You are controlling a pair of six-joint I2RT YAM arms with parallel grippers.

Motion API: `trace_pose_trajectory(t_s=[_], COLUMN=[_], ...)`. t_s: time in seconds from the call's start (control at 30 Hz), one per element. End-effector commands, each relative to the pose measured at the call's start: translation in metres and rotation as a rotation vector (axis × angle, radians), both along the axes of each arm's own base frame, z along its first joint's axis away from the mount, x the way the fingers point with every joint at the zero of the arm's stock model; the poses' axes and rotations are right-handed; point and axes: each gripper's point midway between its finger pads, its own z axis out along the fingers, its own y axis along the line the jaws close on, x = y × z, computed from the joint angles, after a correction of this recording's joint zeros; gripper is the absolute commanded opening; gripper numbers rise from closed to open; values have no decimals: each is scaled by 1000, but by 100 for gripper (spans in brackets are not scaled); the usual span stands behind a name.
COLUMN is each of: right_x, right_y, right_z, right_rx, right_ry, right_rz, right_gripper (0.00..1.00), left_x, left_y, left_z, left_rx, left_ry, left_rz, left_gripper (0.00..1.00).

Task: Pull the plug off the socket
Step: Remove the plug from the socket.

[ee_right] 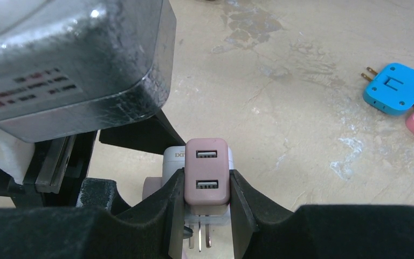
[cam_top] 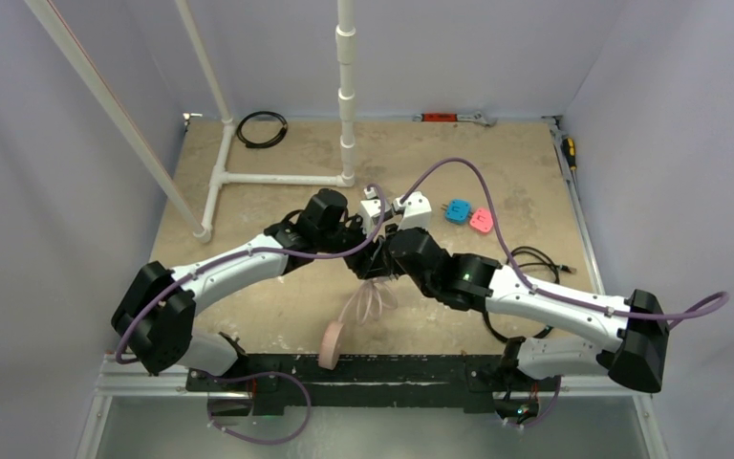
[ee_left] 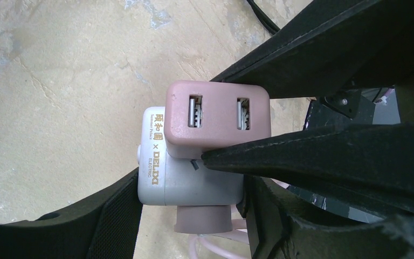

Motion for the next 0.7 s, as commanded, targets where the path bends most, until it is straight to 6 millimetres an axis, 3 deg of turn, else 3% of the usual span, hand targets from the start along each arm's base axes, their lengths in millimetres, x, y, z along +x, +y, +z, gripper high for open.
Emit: trace_pose_trajectory(t_s=[0.0, 0.3, 0.57, 0.67], right_x=[0, 18, 21, 28], right_y=[9, 9, 3, -10], right_z=[40, 20, 16, 20], right_rx=[87, 165, 227, 189], right_ry=[-39, 66, 102, 62], right_rz=[23, 85, 106, 42], right_gripper=[0, 0, 0, 0], left_x=[34, 32, 30, 32], left_y=[6, 8, 6, 7], left_z=[6, 12, 11, 10], left_rx=[20, 15, 28, 32], left_ry=[-48, -82, -91, -90], left_rz=[132, 115, 111, 118], left_gripper=[0, 0, 0, 0])
